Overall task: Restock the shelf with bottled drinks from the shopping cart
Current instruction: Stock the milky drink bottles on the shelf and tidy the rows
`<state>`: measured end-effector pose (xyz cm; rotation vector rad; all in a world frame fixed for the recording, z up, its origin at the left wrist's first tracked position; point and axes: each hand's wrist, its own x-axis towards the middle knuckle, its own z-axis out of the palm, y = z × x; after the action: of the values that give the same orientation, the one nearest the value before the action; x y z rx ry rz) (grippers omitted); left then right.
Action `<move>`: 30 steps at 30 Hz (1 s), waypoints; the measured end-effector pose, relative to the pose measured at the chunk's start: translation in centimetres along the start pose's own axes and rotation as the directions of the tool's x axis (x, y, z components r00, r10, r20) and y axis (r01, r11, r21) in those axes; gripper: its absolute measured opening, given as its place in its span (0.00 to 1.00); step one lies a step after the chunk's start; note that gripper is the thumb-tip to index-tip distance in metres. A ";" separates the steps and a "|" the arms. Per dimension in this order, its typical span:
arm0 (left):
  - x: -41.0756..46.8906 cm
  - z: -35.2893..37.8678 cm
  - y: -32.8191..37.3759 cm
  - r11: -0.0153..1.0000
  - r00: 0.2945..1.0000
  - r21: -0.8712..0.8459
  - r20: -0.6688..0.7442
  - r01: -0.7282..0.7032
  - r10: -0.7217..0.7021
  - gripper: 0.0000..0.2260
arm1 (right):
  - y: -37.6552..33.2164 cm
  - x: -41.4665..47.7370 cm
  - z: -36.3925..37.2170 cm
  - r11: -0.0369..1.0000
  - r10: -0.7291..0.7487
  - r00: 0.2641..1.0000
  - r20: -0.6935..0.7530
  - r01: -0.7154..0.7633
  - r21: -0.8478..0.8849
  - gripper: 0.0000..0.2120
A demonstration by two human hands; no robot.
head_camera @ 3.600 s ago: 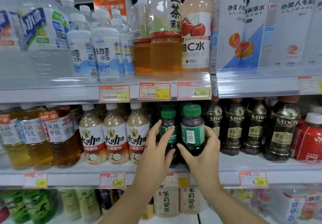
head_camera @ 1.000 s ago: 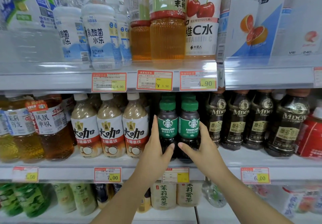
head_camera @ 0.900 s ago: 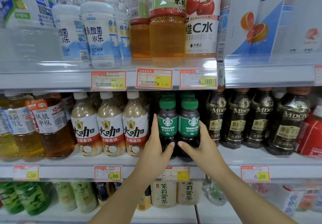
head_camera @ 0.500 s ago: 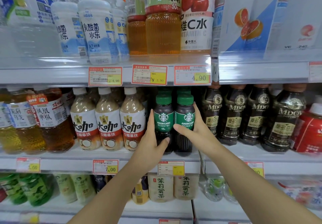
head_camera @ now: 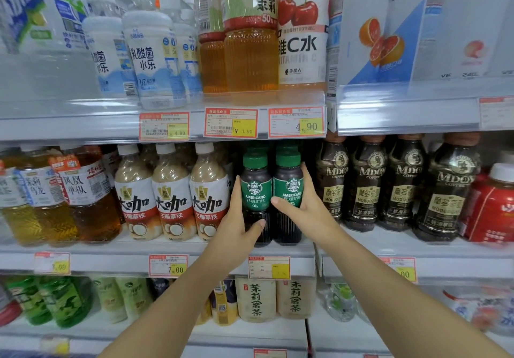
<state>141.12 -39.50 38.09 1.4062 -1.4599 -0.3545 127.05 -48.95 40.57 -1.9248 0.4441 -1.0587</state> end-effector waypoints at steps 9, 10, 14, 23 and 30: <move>0.0 -0.1 0.0 1.000 1.000 0.015 -0.015 0.010 -0.010 0.41 | 1.4 -3.3 0.5 0.954 0.041 0.998 -0.054 -0.055 -0.294 0.37; 0.0 0.0 0.0 1.000 1.000 0.016 -0.018 0.012 -0.011 0.41 | 1.5 -3.4 0.6 0.947 0.055 0.996 -0.074 -0.076 -0.313 0.36; -0.1 0.1 0.0 1.000 1.000 0.025 -0.020 0.009 -0.009 0.40 | 1.6 -3.5 0.8 0.931 0.049 0.992 -0.112 -0.086 -0.354 0.34; 0.3 0.1 0.2 0.999 1.000 0.033 -0.016 0.023 -0.023 0.40 | 1.6 -3.6 1.2 0.933 0.050 0.989 -0.141 -0.097 -0.347 0.34; 0.6 0.2 0.2 0.998 0.999 0.057 -0.023 0.031 -0.030 0.40 | 1.7 -3.2 1.3 0.934 0.092 0.984 -0.153 -0.138 -0.329 0.34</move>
<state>140.99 -39.99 38.46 1.4753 -1.4423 -0.3177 126.48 -47.18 37.20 -2.1006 0.8543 -1.0939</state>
